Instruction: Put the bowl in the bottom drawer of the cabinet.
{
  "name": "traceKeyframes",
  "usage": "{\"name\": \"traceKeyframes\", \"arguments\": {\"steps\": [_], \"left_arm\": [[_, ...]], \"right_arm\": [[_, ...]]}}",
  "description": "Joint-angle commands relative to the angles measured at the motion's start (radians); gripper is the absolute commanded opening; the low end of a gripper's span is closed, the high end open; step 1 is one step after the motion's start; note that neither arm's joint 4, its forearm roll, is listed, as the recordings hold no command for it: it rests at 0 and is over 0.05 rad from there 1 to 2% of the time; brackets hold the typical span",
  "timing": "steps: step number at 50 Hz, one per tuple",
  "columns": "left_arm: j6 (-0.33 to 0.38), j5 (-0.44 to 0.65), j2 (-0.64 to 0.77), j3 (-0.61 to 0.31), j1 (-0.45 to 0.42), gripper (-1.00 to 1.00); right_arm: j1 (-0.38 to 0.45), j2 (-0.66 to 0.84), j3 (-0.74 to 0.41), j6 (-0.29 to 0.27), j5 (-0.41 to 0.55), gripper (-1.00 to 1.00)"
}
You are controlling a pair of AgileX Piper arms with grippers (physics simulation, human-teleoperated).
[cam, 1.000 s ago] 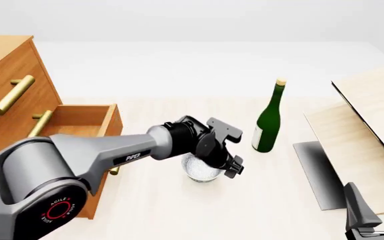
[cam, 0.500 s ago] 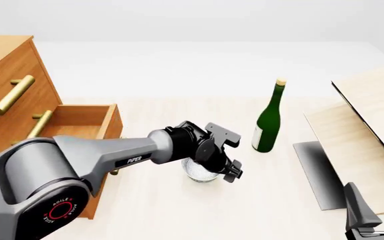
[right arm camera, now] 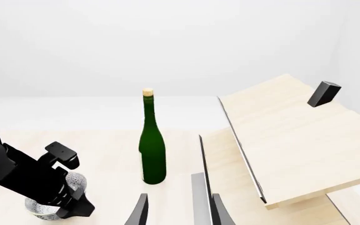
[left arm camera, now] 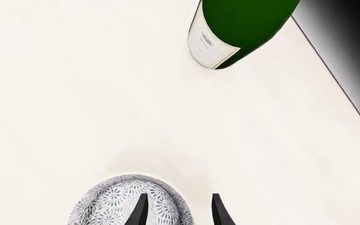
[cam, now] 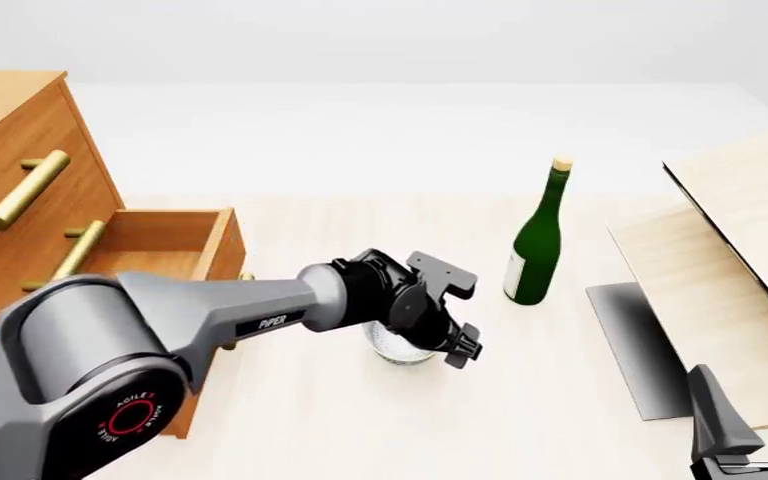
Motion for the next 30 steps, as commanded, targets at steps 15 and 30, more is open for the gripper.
{"name": "traceKeyframes", "arguments": {"steps": [15, 30], "left_arm": [[-0.015, -0.017, 0.012, 0.008, 0.003, 1.0], [0.02, -0.008, 0.001, -0.004, 0.014, -1.0]], "right_arm": [[0.0, 0.0, 0.0, 0.0, 0.0, 1.0], [0.0, 0.0, 0.0, 0.0, 0.0, 1.0]]}}
